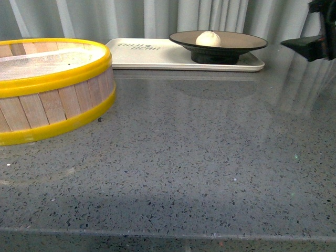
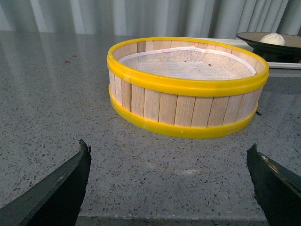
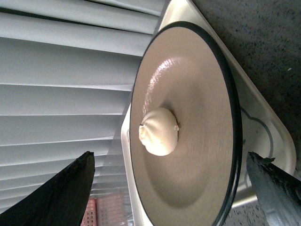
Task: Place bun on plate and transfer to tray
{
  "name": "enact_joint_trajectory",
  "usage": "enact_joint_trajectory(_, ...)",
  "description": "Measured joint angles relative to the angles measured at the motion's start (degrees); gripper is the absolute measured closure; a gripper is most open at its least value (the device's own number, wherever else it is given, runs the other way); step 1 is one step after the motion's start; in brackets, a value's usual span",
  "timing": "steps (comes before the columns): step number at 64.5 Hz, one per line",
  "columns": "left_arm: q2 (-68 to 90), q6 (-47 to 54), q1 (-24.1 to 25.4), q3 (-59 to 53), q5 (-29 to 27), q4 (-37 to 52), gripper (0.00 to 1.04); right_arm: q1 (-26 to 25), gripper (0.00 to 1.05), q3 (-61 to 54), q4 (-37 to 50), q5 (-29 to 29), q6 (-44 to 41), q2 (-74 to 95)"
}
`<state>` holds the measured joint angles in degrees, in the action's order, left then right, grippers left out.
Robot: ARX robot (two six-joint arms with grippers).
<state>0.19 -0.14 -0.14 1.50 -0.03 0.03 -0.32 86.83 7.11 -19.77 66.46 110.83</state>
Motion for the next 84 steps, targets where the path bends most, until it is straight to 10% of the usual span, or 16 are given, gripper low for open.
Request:
enact_joint_trajectory(22,0.0,0.0,0.0,0.0,0.0,0.0,0.07,-8.9,0.08,-40.5,1.2,27.1,-35.8,-41.2)
enact_joint_trajectory(34,0.0,0.0,0.0,0.0,0.0,0.0,0.07,-15.1,0.08,-57.1,-0.3,31.8,-53.8,-62.5)
enact_joint_trajectory(39,0.0,0.0,0.0,0.0,0.0,0.0,0.07,-17.4,0.08,-61.7,-1.9,31.6,-59.0,-69.3)
enact_joint_trajectory(51,0.0,0.0,0.0,0.0,0.0,0.0,0.07,-22.7,0.40,-73.1,5.0,-1.0,-64.9,-84.2)
enact_joint_trajectory(74,0.0,0.0,0.0,0.0,0.0,0.0,0.07,-11.7,1.00,-79.9,3.3,8.3,-66.1,-93.3)
enact_joint_trajectory(84,0.0,0.0,0.0,0.0,0.0,0.0,0.07,-8.6,1.03,-81.5,2.4,11.3,-66.3,-95.9)
